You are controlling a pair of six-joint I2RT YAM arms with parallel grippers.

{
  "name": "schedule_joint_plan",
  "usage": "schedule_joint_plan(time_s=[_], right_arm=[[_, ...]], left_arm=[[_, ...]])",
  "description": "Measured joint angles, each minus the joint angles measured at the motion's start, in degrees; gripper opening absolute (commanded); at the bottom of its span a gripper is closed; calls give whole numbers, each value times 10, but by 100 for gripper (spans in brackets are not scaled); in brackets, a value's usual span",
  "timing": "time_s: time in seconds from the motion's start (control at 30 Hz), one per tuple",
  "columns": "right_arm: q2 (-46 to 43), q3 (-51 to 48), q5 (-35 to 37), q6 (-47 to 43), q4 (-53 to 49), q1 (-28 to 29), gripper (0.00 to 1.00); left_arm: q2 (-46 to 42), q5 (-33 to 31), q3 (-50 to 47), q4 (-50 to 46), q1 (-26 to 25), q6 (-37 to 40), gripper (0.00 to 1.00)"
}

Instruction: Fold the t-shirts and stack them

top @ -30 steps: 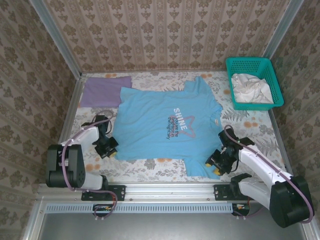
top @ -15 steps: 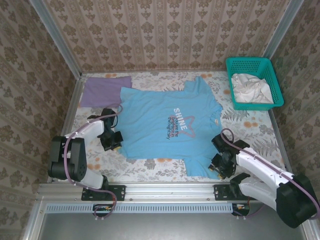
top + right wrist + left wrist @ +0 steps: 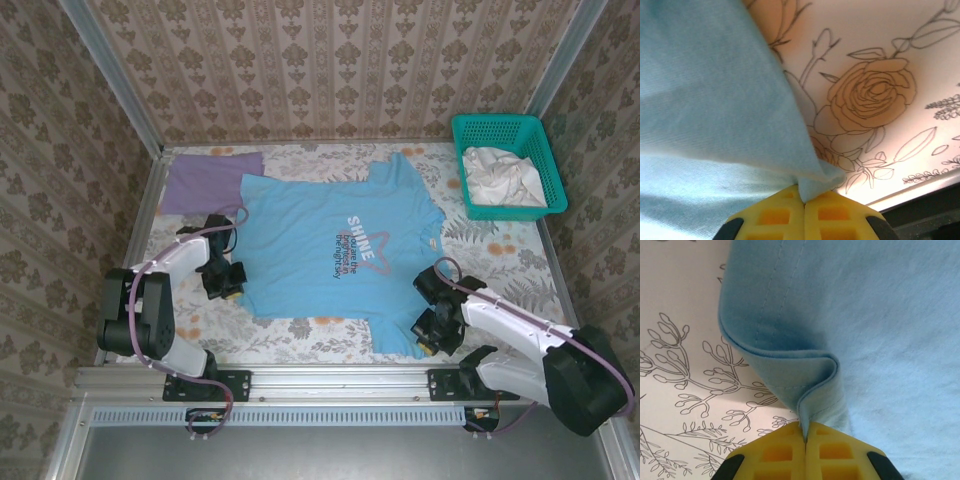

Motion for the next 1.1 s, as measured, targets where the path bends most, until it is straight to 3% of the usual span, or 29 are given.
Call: schedule_joint_plan(time_s=[0.2,0.43,0.8,1.1], right_arm=[[-32,7,14,0,-6,3,0],[-9,129,33,-41,-24,-35,0],[183,348,20,-122,25,-144,0],[355,511,17,-182,43,-184,0]], left_arm=[[0,-1,15,-21,0,4,4],[1,10,108,-58,9,19,3],[107,32,239,-98,34,49,2],[179,39,310,-106,54,56,3]])
